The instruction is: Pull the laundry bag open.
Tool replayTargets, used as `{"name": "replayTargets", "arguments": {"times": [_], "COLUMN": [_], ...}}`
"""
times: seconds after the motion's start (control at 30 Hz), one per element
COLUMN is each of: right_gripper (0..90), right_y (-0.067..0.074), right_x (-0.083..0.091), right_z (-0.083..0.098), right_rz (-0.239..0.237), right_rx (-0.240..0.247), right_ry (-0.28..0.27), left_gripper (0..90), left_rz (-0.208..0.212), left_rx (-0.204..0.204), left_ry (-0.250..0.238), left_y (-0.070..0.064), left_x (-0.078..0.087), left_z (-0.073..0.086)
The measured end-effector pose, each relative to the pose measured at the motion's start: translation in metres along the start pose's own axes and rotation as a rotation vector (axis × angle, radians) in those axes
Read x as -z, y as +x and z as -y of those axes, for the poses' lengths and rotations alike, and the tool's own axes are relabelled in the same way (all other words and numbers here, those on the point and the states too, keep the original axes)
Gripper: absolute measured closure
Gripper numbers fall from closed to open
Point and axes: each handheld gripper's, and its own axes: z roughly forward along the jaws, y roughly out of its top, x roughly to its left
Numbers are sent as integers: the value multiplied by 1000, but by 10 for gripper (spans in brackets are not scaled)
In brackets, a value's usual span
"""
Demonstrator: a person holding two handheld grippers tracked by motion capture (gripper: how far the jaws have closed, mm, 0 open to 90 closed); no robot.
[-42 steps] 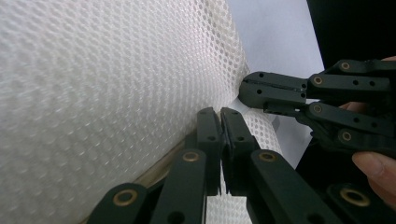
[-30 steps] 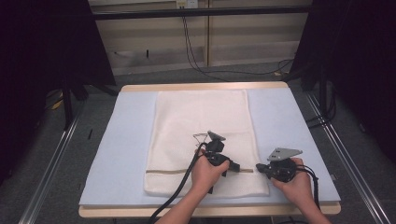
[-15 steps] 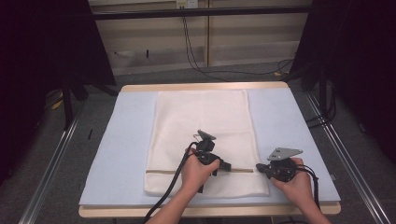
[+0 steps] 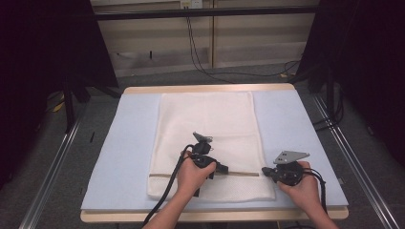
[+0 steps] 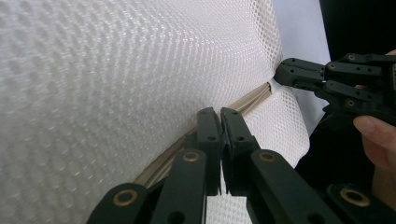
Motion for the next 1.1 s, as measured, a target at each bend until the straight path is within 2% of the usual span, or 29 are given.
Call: {"name": "replayTargets", "arguments": {"times": [0.03, 0.1, 0.13, 0.17, 0.4, 0.47, 0.5, 0.53, 0.67, 0.73, 0.8, 0.97, 1.0, 1.03, 1.07, 1.1], "right_gripper": [900, 900, 900, 900, 900, 900, 900, 900, 900, 900, 900, 900, 900, 900, 900, 900], "right_y": [0, 0, 0, 0, 0, 0, 0, 0, 0, 0, 0, 0, 0, 0, 0, 0], "right_x": [0, 0, 0, 0, 0, 0, 0, 0, 0, 0, 0, 0, 0, 0, 1, 1], "right_z": [0, 0, 0, 0, 0, 0, 0, 0, 0, 0, 0, 0, 0, 0, 0, 0], "right_rz": [-1, -2, -3, -2, -1, -1, -1, -1, -2, -2, -3, -3, -3, -1, -3, -3], "right_rx": [0, -3, -3, -3, -5, -6, -5, -6, -5, -6, -7, -18, -17, -16, -17, -18], "right_ry": [-1, 2, 1, 2, 2, 3, 2, 2, 3, 3, 2, 5, 5, 3, 4, 4], "left_gripper": [875, 874, 874, 874, 874, 875, 875, 875, 875, 875, 874, 875, 874, 874, 874, 874], "left_rz": [9, -8, 8, -5, -8, -12, 3, -16, -2, -15, -7, -10, -3, -13, -10, 8], "left_rx": [9, -5, 1, -2, -4, 7, 12, 10, 20, 13, 8, 30, 26, 23, 32, 28], "left_ry": [2, 3, 13, 12, 6, 2, 8, 1, 0, -1, 3, -12, -1, 0, -12, -1], "left_y": [1, 3, 3, 4, 8, 11, 12, 13, 17, 18, 19, 23, 24, 26, 26, 27], "left_x": [1, 3, 4, 5, 14, 17, 19, 20, 25, 28, 31, 35, 36, 37, 37, 38], "left_z": [0, 1, 1, 1, 2, 3, 3, 3, 4, 5, 5, 7, 7, 7, 8, 7]}}
